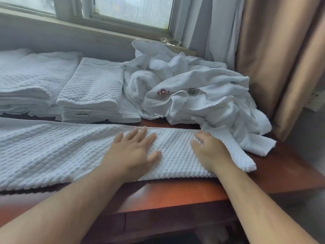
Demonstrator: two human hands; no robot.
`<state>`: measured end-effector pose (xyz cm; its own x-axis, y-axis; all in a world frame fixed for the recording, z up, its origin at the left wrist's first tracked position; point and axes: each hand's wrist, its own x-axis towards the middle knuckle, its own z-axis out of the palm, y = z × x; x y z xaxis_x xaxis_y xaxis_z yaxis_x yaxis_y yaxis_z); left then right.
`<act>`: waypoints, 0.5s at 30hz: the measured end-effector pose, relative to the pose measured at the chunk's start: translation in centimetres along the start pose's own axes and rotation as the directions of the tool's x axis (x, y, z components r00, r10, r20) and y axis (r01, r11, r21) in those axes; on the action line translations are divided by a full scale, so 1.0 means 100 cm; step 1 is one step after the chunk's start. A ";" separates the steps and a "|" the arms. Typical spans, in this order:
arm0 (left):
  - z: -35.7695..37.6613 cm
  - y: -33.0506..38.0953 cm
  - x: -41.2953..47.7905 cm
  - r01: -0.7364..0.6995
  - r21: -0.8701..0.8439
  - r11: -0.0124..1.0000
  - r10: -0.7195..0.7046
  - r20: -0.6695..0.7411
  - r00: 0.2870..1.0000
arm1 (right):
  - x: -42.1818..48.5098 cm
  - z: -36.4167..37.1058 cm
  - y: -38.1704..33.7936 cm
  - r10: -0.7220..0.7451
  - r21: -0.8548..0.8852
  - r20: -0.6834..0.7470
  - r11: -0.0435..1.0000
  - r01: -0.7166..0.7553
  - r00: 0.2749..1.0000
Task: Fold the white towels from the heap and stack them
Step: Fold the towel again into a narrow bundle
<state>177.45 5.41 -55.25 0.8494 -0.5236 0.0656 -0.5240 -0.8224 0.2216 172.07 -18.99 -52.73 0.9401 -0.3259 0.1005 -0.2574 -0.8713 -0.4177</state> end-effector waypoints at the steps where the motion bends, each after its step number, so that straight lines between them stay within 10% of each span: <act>1: -0.001 0.001 0.000 0.004 -0.001 1.000 -0.004 0.007 1.000 | -0.008 0.000 -0.003 -0.027 0.073 -0.080 0.997 0.033 0.996; 7: -0.003 0.003 0.002 0.018 -0.001 1.000 -0.018 0.023 1.000 | -0.090 0.003 -0.032 0.058 0.472 -0.405 0.868 0.154 0.912; 12: -0.003 -0.002 0.006 0.015 -0.049 0.999 -0.015 0.002 1.000 | -0.127 -0.002 -0.048 0.304 0.940 0.321 0.015 -0.341 0.897; 15: -0.003 -0.004 0.008 0.027 -0.071 0.997 -0.028 -0.015 0.999 | -0.139 -0.011 -0.055 0.194 0.837 0.545 -0.182 -0.516 0.816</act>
<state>178.37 5.33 -54.99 0.8647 -0.4967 0.0741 -0.4951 -0.8184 0.2917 160.18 -10.06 -50.88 0.8388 -0.2347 -0.4912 -0.2512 0.6335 -0.7318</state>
